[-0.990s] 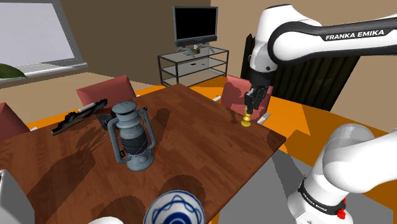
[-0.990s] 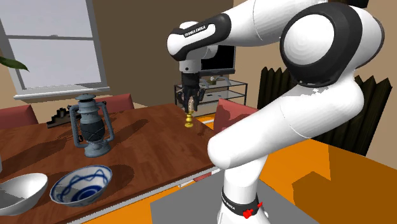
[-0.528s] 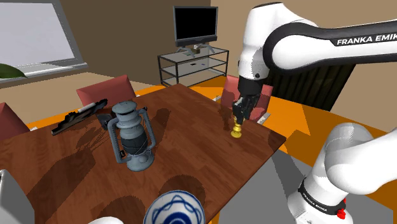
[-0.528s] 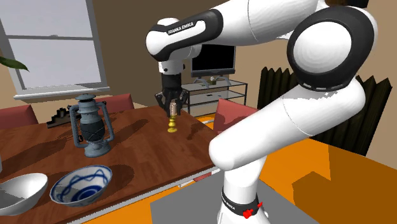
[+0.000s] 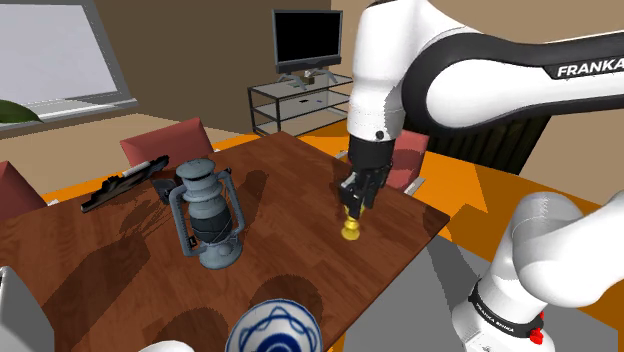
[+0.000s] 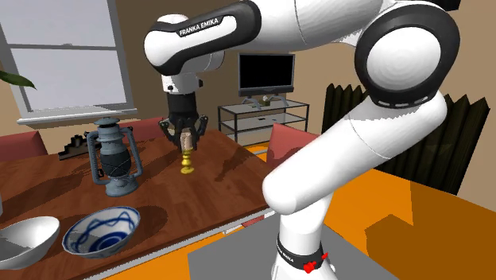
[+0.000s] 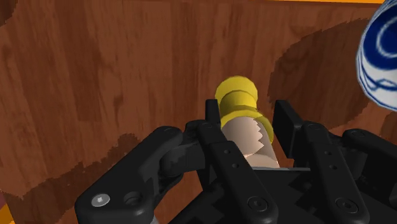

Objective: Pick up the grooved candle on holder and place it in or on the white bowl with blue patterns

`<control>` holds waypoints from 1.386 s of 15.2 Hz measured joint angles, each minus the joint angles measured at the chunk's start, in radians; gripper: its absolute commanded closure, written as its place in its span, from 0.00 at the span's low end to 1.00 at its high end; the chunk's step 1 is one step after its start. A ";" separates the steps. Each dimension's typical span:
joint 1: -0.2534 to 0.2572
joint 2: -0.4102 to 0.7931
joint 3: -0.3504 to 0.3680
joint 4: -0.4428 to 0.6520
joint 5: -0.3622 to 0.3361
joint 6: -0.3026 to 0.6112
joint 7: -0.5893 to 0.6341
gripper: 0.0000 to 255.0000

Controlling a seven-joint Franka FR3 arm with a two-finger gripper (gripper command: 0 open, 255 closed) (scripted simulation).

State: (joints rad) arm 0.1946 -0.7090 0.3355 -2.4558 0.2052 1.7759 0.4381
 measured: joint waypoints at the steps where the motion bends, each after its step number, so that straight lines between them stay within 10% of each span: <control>1: 0.005 0.022 0.024 0.021 0.010 0.004 0.026 1.00; 21: -0.005 0.507 0.460 0.471 -0.071 0.061 0.527 1.00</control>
State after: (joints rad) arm 0.1893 -0.2023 0.7959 -1.9844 0.1344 1.8366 0.9655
